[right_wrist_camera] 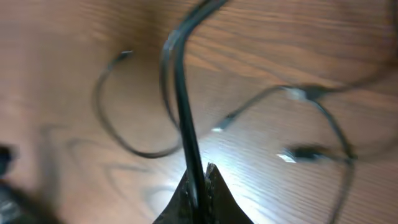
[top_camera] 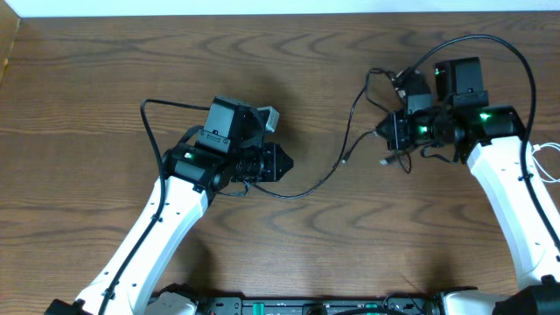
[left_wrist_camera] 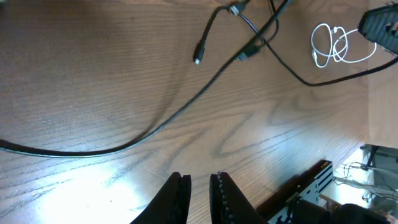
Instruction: Untangle cables
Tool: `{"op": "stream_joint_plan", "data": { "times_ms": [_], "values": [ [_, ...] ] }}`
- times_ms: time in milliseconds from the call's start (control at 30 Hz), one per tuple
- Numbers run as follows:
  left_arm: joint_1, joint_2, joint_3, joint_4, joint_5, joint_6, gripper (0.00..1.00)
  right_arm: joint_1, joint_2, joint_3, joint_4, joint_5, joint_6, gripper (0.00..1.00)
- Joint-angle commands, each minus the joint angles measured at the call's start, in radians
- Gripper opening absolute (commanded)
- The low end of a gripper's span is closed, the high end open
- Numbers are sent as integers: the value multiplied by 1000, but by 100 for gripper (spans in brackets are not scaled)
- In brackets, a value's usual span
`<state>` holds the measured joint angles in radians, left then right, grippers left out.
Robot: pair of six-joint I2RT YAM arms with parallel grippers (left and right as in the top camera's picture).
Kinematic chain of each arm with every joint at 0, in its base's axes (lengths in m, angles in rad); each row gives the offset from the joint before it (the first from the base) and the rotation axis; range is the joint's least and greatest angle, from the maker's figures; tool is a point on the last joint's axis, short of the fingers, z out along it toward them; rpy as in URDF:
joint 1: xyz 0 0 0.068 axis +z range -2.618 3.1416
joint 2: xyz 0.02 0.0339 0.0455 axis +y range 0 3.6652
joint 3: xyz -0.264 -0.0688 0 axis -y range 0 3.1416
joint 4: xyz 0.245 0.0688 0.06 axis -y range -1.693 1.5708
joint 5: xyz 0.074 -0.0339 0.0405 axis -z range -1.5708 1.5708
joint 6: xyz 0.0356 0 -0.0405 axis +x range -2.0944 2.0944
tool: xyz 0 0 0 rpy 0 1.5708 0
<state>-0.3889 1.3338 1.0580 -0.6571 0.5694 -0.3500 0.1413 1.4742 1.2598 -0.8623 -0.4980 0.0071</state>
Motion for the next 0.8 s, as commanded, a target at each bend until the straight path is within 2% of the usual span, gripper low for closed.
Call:
{"op": "stream_joint_plan", "data": {
  "times_ms": [0, 33, 67, 167, 300, 433, 533, 567, 633, 700, 767],
  "values": [
    [1, 0, 11, 5, -6, 28, 43, 20, -24, 1, -8, -414, -189, 1],
    [1, 0, 11, 15, -6, 28, 56, 29, -24, 1, -1, -441, -189, 1],
    [1, 0, 11, 29, -6, 28, 64, 39, -24, 1, 3, -457, -189, 1],
    [1, 2, 11, 89, -5, 28, 80, 73, -24, 1, 13, -463, -188, 1],
    [1, 23, 11, 152, 4, 28, 83, 102, -24, 1, 22, -463, -188, 1],
    [1, 102, 11, 230, 118, 28, 83, 118, -24, 1, 27, -476, -188, 1],
    [1, 146, 11, 275, 119, 27, 81, 128, -24, 1, 27, -501, -188, 1],
    [1, 163, 11, 303, 119, 27, 74, 129, -24, 1, 27, -504, -188, 1],
    [2, 175, 11, 356, 119, 28, 55, 132, -24, 1, 25, -503, -188, 1],
    [4, 173, 12, 401, 119, 28, 29, 132, -24, 1, 25, -491, -188, 1],
    [13, 161, 16, 417, 119, 28, 8, 132, -24, 1, 23, -414, -186, 1]
  ]
}}
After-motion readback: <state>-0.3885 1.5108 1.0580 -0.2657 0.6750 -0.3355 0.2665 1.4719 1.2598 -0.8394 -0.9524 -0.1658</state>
